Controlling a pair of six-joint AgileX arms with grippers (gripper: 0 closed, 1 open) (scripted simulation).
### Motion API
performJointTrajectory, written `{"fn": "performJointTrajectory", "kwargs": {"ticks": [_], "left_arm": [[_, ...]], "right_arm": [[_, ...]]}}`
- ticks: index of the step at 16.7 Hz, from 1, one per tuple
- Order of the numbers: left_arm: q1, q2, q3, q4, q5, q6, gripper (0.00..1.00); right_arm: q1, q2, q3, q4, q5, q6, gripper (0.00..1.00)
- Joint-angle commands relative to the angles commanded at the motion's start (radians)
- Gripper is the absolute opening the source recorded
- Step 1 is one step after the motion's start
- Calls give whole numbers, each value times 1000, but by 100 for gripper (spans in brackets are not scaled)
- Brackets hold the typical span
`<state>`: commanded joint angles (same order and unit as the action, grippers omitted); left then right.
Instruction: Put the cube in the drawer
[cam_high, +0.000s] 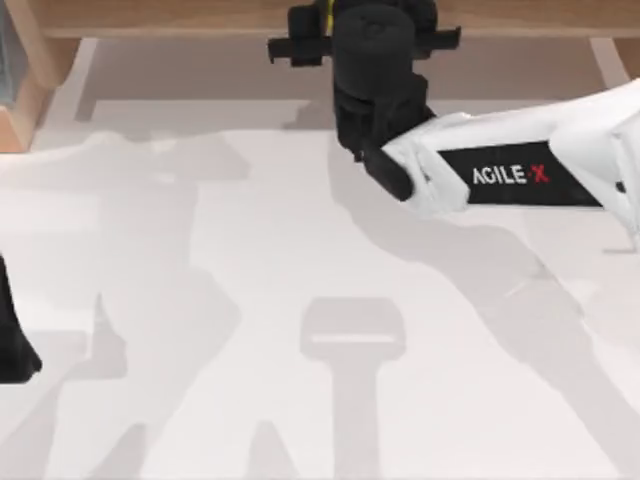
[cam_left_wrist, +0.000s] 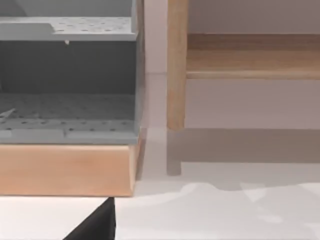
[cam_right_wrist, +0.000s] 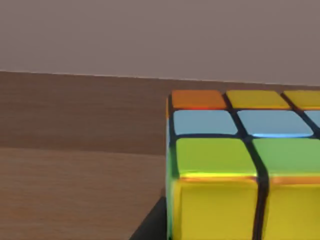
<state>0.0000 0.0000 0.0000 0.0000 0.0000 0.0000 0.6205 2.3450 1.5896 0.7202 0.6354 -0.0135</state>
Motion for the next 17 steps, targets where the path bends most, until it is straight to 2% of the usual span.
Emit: {"fn": "performJointTrajectory", "kwargs": {"ticks": [3, 10, 13, 17], "left_arm": [[0, 0, 0, 0, 0, 0, 100], [0, 0, 0, 0, 0, 0, 100], [0, 0, 0, 0, 0, 0, 100], [0, 0, 0, 0, 0, 0, 100]], "right_arm": [[8, -14, 5, 9, 26, 30, 0], [9, -27, 29, -27, 16, 14, 0], [31, -57, 75, -131, -8, -34, 0], [90, -91, 138, -365, -70, -136, 0]]}}
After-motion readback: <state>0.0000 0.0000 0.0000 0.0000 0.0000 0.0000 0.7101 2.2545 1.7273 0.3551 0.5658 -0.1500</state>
